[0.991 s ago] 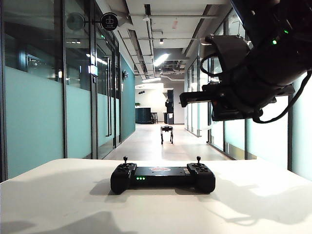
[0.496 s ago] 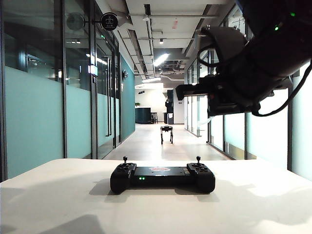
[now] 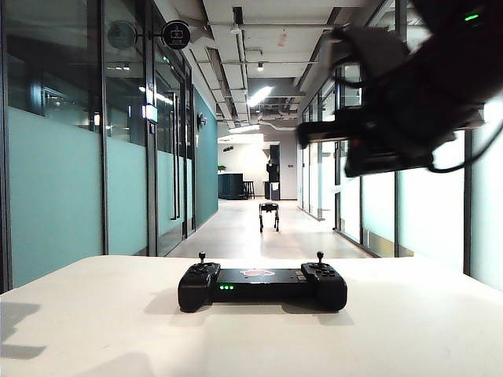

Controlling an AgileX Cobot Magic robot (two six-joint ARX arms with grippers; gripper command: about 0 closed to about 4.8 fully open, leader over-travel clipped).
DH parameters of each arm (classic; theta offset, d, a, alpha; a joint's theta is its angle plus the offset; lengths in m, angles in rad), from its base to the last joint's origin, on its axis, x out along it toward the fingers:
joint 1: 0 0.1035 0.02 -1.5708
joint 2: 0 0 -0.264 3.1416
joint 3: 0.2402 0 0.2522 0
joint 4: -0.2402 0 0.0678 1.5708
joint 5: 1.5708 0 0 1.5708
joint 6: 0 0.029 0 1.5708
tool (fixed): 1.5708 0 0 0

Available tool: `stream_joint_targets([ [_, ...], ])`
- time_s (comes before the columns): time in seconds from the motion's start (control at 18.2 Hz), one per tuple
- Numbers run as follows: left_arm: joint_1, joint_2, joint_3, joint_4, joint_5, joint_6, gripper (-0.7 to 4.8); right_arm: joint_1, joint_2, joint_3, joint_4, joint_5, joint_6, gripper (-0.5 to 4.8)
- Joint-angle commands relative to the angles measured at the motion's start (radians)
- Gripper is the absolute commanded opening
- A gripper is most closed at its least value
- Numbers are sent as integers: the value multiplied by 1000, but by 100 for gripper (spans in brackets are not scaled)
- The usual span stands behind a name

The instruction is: Push the left joystick on the remote control sitting on the white table forward to make the robot dog walk in a straight line until it approaches the door.

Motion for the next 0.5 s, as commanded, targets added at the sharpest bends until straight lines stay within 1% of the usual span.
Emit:
stream_joint_targets([
  [0.06,1,0,2,-8,4,1,-5,1,-84,-63,3,1,2,-1],
  [0.22,1,0,2,-7,4,1,-5,1,-230,-161,-19,-2,2,-1],
  [0.33,1,0,2,-7,4,1,-5,0,-295,-204,-21,-27,2,-1],
  [0.39,1,0,2,-7,4,1,-5,0,-340,-230,-25,-57,1,-1],
  [0.5,1,0,2,-7,4,1,-5,0,-399,-259,-25,-64,1,-1],
])
